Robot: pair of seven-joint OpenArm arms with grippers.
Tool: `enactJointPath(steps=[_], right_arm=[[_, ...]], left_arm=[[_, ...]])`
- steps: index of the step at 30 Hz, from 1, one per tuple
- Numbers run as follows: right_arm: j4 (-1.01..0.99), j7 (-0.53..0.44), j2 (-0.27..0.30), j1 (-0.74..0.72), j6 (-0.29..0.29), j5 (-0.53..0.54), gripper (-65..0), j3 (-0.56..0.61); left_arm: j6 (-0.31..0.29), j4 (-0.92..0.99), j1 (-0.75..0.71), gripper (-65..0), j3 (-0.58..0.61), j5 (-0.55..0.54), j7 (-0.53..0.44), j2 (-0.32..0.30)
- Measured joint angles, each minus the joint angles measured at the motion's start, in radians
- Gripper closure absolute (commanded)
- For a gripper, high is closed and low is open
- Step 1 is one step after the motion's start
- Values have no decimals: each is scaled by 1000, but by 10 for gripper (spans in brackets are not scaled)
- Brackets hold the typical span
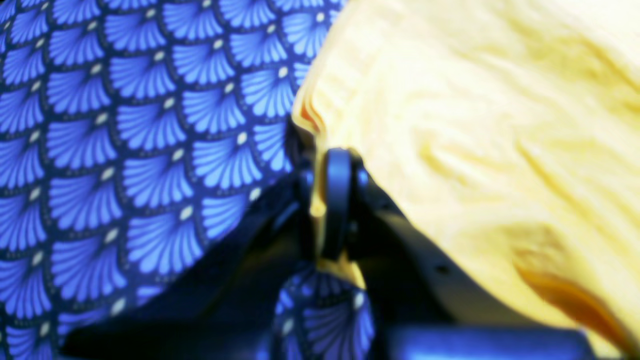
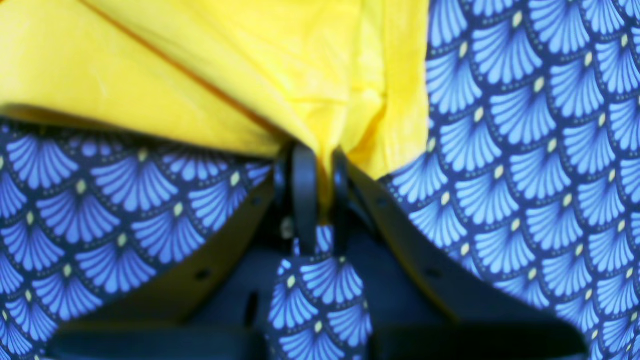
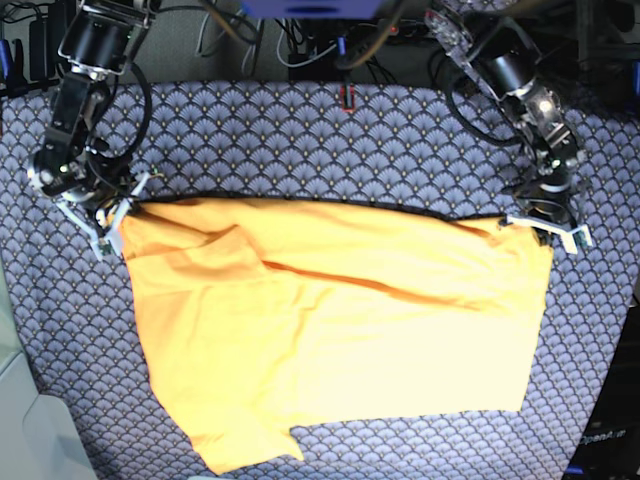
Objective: Fold the T-shirt properly
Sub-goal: 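Pull both held corners back toward the arms, spreading the shirt flat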
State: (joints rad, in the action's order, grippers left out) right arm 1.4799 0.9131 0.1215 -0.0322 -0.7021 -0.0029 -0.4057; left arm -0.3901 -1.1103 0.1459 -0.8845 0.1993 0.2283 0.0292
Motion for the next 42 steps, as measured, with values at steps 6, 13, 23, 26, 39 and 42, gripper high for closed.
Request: enactJointPath(steps=[6, 13, 23, 26, 39, 42], right_arm=[[16, -6, 3, 19, 0, -2, 0, 0], [177, 10, 10, 110, -3, -15, 0, 0], [286, 6, 8, 219, -3, -7, 0, 32], [311, 9, 8, 259, -3, -7, 0, 31], [388, -126, -48, 433, 0, -19, 0, 26], [388, -161, -52, 460, 0, -19, 0, 26]], left_arm=[[-11, -113, -54, 0, 3, -1, 112, 3], [-18, -247, -104, 0, 1, 17, 275, 7], [-19, -380, -227, 0, 0, 16, 294, 13], [-22, -391, -269, 0, 2, 17, 292, 13], [-146, -459, -356, 0, -51, 19, 292, 23], [-146, -459, -356, 0, -101, 20, 292, 34]])
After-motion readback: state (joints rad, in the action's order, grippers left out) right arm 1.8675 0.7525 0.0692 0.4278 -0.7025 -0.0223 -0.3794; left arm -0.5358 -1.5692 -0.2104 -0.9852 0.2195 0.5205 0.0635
